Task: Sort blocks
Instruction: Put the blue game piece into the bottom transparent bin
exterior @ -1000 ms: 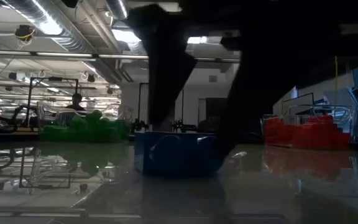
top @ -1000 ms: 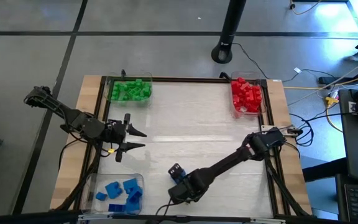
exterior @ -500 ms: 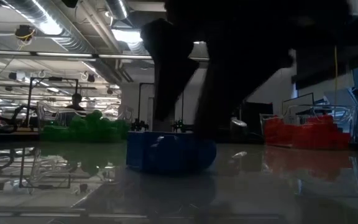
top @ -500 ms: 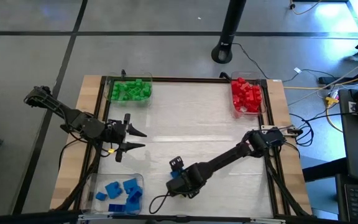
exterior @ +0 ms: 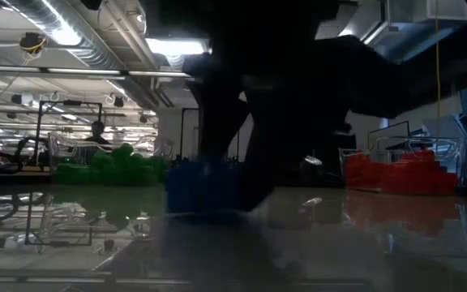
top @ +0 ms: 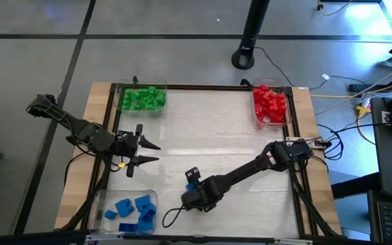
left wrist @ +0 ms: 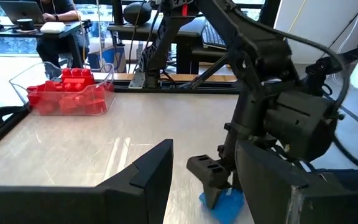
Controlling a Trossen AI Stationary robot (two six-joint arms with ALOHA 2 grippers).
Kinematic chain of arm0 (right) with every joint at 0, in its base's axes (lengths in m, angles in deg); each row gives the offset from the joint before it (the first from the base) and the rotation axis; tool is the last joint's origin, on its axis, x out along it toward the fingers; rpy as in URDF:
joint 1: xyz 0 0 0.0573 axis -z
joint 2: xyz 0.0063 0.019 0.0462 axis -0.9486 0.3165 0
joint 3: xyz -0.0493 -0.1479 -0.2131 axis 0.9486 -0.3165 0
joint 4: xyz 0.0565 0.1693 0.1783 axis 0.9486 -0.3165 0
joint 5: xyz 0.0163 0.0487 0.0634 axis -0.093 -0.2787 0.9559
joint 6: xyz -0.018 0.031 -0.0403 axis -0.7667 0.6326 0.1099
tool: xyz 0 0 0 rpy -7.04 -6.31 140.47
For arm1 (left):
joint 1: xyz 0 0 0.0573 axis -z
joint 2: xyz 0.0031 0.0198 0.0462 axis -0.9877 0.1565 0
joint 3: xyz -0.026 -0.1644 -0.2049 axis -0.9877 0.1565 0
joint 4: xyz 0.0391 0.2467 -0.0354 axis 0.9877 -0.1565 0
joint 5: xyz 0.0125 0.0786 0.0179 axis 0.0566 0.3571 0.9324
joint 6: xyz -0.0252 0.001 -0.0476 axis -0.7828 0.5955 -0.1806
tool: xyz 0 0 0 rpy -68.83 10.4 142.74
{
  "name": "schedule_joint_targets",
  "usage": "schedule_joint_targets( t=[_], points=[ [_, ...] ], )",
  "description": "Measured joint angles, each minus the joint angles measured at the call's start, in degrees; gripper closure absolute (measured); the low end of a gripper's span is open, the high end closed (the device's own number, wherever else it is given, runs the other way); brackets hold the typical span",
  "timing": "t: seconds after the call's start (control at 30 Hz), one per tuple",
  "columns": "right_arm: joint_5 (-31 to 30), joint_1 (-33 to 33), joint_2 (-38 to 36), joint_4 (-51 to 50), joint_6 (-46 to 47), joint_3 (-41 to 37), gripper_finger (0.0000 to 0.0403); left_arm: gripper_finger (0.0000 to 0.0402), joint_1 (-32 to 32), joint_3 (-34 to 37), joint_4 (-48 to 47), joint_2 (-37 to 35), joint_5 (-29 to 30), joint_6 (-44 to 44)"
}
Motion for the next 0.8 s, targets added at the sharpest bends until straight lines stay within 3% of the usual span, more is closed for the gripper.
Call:
schedule_joint_targets(
  t=[0.43,0.8],
  points=[
    [2.7,1.4,-0.2,3.0,-2.7,-3.1,0.0082,0.0237,0.0,0.0,-0.4,0.0,0.0,0.1],
    [1.3,1.3,-0.2,3.0,-3.1,-3.1,0.0170,0.0237,0.0,0.0,-0.4,0.0,0.0,0.2]
  ],
)
